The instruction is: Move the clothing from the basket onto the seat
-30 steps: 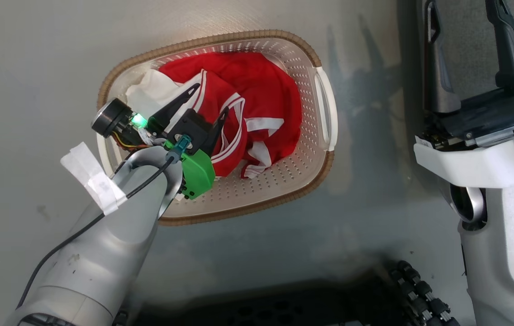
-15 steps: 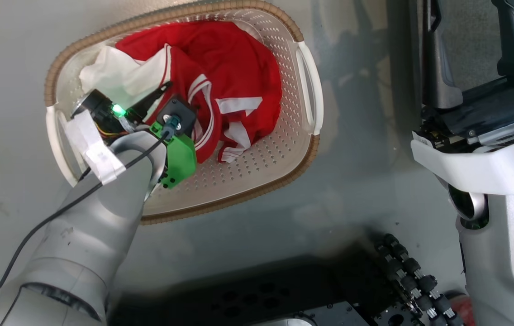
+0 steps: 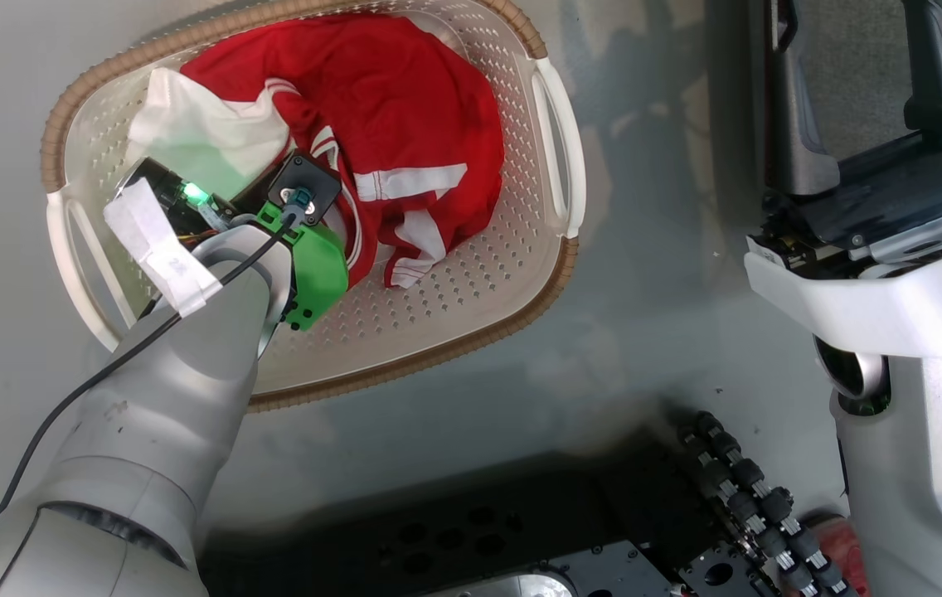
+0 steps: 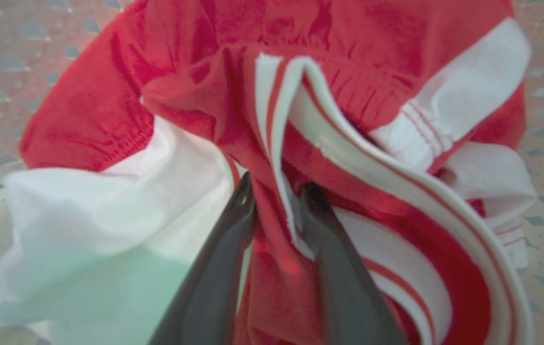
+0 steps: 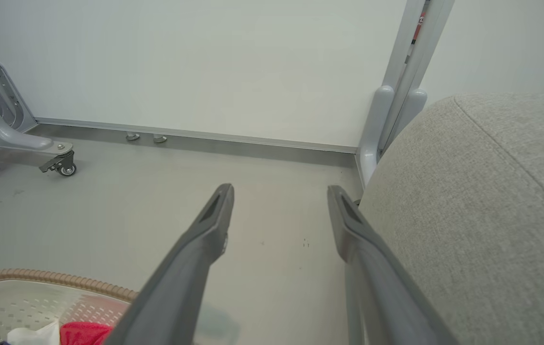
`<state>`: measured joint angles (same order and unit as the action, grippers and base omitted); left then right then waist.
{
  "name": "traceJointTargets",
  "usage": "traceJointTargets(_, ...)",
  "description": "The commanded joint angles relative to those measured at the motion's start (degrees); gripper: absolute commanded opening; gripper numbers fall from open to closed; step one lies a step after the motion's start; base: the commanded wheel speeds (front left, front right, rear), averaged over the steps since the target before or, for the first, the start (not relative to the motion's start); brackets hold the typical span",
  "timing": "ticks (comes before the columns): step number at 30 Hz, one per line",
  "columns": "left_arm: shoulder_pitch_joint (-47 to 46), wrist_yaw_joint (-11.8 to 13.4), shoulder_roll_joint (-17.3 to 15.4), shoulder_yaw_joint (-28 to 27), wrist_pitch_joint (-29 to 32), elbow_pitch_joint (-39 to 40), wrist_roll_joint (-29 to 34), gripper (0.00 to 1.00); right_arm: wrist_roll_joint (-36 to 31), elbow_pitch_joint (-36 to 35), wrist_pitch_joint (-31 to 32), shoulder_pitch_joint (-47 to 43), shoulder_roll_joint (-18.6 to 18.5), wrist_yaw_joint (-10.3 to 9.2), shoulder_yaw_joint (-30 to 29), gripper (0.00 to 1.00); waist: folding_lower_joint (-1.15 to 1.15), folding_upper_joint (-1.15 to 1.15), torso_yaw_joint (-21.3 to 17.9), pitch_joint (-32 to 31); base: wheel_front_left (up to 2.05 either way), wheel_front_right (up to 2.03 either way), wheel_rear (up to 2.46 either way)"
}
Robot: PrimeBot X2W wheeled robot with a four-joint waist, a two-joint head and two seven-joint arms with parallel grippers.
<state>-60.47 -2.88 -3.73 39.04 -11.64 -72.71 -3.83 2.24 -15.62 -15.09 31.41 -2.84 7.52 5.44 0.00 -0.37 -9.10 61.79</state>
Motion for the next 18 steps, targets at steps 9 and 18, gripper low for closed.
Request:
traceJointTargets(9, 1.4, 2.9, 0.2, 1.5, -3.1, 0.1, 0.1, 0.00, -0.1, 0.8, -0.1, -0.3, -0.1, -0.06, -0.9, 1.00, 0.00, 0.37, 0.8, -4.4, 0.00, 0.00, 0.00)
traceJointTargets(18, 9.6, 5.0, 0.0, 0.7, -3.5, 9.0, -1.9, 0.00, 0.1, 2.5, -0.1, -3.2, -0.1, -0.06, -1.4, 1.00, 0.00, 0.37, 3.0, -15.0, 0.00, 0.00, 0.00)
